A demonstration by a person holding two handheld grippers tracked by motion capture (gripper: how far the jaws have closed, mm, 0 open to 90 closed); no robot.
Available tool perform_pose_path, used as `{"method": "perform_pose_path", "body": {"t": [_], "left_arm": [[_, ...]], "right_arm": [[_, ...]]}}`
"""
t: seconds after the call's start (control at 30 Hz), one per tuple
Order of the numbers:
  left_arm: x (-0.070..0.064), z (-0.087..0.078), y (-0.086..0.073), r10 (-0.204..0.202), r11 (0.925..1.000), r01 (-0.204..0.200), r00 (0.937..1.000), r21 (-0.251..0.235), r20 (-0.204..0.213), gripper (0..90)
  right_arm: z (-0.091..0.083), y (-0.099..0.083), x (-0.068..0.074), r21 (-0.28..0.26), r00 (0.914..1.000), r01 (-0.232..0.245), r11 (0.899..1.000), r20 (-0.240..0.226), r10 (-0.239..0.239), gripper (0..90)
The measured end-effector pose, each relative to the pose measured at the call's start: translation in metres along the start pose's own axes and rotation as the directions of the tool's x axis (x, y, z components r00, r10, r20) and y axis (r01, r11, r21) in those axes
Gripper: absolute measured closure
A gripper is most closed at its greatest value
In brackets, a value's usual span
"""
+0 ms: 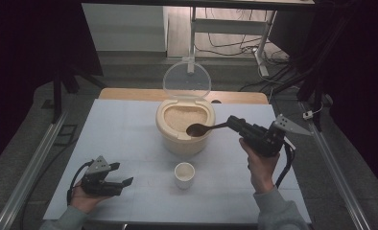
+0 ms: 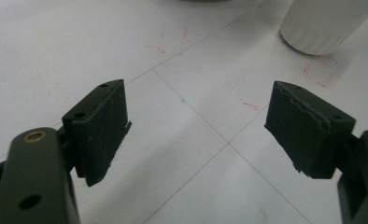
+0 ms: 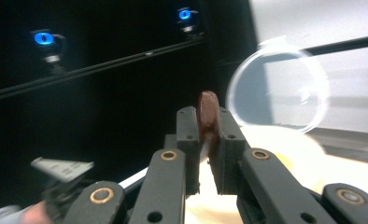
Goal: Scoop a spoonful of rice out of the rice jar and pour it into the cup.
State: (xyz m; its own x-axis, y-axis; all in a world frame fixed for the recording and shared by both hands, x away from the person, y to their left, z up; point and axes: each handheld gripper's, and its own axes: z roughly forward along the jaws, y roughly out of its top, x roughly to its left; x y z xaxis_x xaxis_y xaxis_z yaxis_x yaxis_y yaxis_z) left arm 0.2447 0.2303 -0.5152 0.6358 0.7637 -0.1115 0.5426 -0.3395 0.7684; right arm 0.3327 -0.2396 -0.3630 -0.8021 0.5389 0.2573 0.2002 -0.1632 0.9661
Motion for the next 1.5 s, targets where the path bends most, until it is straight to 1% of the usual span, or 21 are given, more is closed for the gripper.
{"method": "perform_pose_path", "body": {"t": [0.1, 0.13, 0.17, 0.33, 0.37, 0.5, 0.6, 0.63, 0.77, 0.83, 0.9, 0.97, 1.0, 1.03, 1.1, 1.2, 1.23, 1.27, 1.3, 1.37, 1.5], "left_arm": [[0.0, 0.001, 0.0, -0.001, 1.0, 0.001, 1.0, 0.003, -0.001, 19.4], [0.0, 0.001, 0.0, -0.002, 1.0, 0.002, 1.0, 0.005, 0.0, 18.9], [0.0, 0.001, 0.0, -0.003, 1.0, 0.003, 1.0, 0.006, 0.001, 18.7], [0.0, 0.003, -0.001, -0.005, 0.9999, 0.005, 1.0, 0.016, 0.006, 18.5], [0.001, 0.003, -0.001, -0.006, 0.9998, 0.006, 1.0, 0.018, 0.006, 18.5], [0.001, 0.003, -0.001, -0.008, 0.9998, 0.008, 0.9999, 0.02, 0.008, 18.6], [0.001, 0.004, -0.001, -0.006, 0.9996, 0.006, 0.9999, 0.027, 0.012, 18.6], [0.001, 0.004, -0.001, -0.005, 0.9996, 0.005, 0.9999, 0.029, 0.013, 18.5], [0.001, 0.003, -0.001, -0.006, 0.9997, 0.005, 0.9999, 0.026, 0.012, 18.6], [0.001, 0.003, -0.002, -0.009, 0.9997, 0.009, 0.9999, 0.025, 0.012, 18.6], [0.001, 0.004, -0.002, -0.008, 0.9996, 0.008, 0.9999, 0.026, 0.012, 18.6], [0.001, 0.004, -0.001, -0.006, 0.9996, 0.005, 0.9999, 0.027, 0.012, 18.6], [0.001, 0.004, -0.001, -0.005, 0.9996, 0.004, 0.9999, 0.027, 0.012, 18.6], [0.0, 0.003, -0.001, -0.005, 0.9997, 0.005, 0.9999, 0.026, 0.012, 18.6], [0.001, 0.003, -0.001, -0.006, 0.9997, 0.006, 0.9999, 0.026, 0.012, 18.6], [0.001, 0.004, -0.001, -0.006, 0.9996, 0.005, 0.9999, 0.027, 0.009, 18.6], [0.001, 0.004, -0.001, -0.005, 0.9996, 0.005, 0.9999, 0.026, 0.009, 18.6], [0.001, 0.004, -0.001, -0.004, 0.9996, 0.004, 0.9999, 0.026, 0.01, 18.6], [0.0, 0.004, -0.001, -0.004, 0.9996, 0.004, 0.9999, 0.026, 0.01, 18.6], [0.0, 0.004, -0.001, -0.003, 0.9996, 0.003, 0.9999, 0.026, 0.01, 18.6], [0.001, 0.004, -0.001, -0.003, 0.9996, 0.003, 0.9999, 0.026, 0.009, 18.6]], "right_arm": [[0.007, 0.006, -0.005, 0.006, 0.9995, 0.009, 1.0, 0.031, -0.009, 83.0], [0.016, 0.01, -0.008, 0.036, 0.9961, 0.038, 0.999, 0.079, -0.041, 83.0], [0.021, 0.011, -0.01, 0.05, 0.9936, 0.056, 0.997, 0.096, -0.06, 83.0], [0.039, 0.014, -0.015, 0.094, 0.9871, 0.075, 0.993, 0.134, -0.087, 83.0], [0.047, 0.015, -0.016, 0.117, 0.9803, 0.097, 0.988, 0.16, -0.115, 83.0], [0.058, 0.017, -0.017, 0.143, 0.9664, 0.13, 0.981, 0.203, -0.158, 83.0], [0.063, 0.018, -0.018, 0.155, 0.9616, 0.142, 0.978, 0.212, -0.173, 83.0], [0.068, 0.017, -0.017, 0.184, 0.9522, 0.166, 0.969, 0.226, -0.206, 83.0], [0.072, 0.016, -0.018, 0.209, 0.9426, 0.184, 0.96, 0.24, -0.233, 83.0], [0.075, 0.013, -0.017, 0.245, 0.9314, 0.202, 0.948, 0.251, -0.263, 83.0], [0.076, 0.012, -0.017, 0.258, 0.9294, 0.2, 0.945, 0.255, -0.267, 83.0], [0.077, 0.009, -0.018, 0.259, 0.9341, 0.182, 0.949, 0.256, -0.249, 83.0], [0.078, 0.006, -0.021, 0.254, 0.943, 0.151, 0.955, 0.253, -0.216, 83.0], [0.078, 0.006, -0.021, 0.254, 0.943, 0.151, 0.955, 0.253, -0.216, 83.0], [0.079, 0.002, -0.024, 0.257, 0.9532, 0.113, 0.96, 0.244, -0.178, 83.0], [0.08, -0.005, -0.031, 0.248, 0.9642, 0.04, 0.968, 0.245, -0.103, 83.0], [0.081, -0.01, -0.035, 0.237, 0.9695, -0.017, 0.971, 0.242, -0.042, 83.0], [0.081, -0.01, -0.035, 0.237, 0.9695, -0.017, 0.971, 0.242, -0.042, 83.0], [0.081, -0.015, -0.04, 0.229, 0.9711, -0.067, 0.971, 0.238, 0.011, 83.1], [0.082, -0.017, -0.041, 0.225, 0.971, -0.084, 0.971, 0.238, 0.029, 83.1], [0.082, -0.023, -0.048, 0.201, 0.9635, -0.169, 0.965, 0.24, 0.119, 83.1]]}}
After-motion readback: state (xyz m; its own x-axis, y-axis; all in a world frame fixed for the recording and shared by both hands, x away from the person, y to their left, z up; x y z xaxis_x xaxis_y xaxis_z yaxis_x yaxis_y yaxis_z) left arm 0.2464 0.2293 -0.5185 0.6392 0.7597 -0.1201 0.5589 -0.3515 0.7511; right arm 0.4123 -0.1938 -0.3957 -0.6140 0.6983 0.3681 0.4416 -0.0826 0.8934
